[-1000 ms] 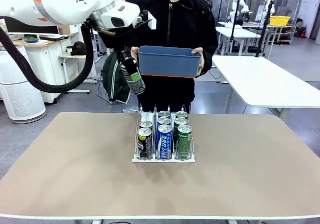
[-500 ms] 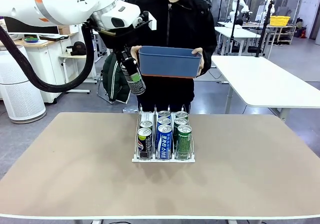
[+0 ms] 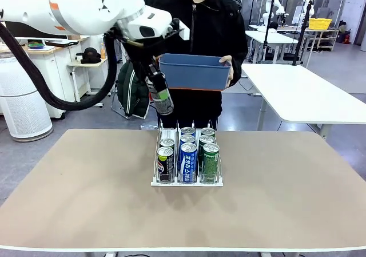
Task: Fill the beverage cans into the dispenser.
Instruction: Place the picked Pepsi coke in the line of the Automatic Can Dispenser with the same cans.
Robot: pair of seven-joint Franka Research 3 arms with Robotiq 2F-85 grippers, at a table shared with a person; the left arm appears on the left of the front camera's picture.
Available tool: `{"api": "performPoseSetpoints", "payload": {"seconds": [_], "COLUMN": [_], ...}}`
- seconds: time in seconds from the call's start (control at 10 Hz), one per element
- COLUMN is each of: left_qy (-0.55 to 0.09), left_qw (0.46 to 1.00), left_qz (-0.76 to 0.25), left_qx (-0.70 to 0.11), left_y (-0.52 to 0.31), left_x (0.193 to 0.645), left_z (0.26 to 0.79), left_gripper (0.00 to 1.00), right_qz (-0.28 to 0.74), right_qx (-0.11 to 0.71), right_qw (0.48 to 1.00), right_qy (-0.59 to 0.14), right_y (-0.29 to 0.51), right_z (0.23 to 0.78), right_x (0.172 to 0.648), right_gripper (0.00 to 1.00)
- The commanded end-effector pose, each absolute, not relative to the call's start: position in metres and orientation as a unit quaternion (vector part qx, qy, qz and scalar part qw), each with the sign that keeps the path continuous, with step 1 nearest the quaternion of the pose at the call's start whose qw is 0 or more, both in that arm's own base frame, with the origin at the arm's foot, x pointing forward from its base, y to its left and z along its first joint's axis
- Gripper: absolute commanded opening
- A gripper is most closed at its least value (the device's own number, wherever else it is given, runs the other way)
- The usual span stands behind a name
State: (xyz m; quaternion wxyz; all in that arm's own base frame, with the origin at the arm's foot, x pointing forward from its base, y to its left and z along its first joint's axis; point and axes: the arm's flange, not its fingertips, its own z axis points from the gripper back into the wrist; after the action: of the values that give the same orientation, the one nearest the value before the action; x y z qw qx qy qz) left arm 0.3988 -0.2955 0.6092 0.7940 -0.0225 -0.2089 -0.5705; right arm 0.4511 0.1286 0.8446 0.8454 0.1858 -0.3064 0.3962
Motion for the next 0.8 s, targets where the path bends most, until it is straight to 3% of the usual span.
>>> {"api": "performPoseSetpoints", "payload": {"seconds": [0.0, 0.7], "left_qy": [-0.194, -0.149], "left_qw": [0.793, 0.857], "left_qz": [-0.577, -0.493], "left_qx": [-0.016, -0.019], "left_y": [-0.305, -0.326], "left_x": [0.38, 0.305], "left_z": [0.593, 0.544], "left_gripper": [0.58, 0.58], "right_qz": [0.397, 0.397], "right_qx": [0.186, 0.186], "right_qw": [0.845, 0.845], "right_qy": [-0.306, -0.306], "right_y": [0.128, 0.128], "right_z": [0.845, 0.845], "right_x": [0.45, 0.45], "right_gripper": [1.0, 1.0]}}
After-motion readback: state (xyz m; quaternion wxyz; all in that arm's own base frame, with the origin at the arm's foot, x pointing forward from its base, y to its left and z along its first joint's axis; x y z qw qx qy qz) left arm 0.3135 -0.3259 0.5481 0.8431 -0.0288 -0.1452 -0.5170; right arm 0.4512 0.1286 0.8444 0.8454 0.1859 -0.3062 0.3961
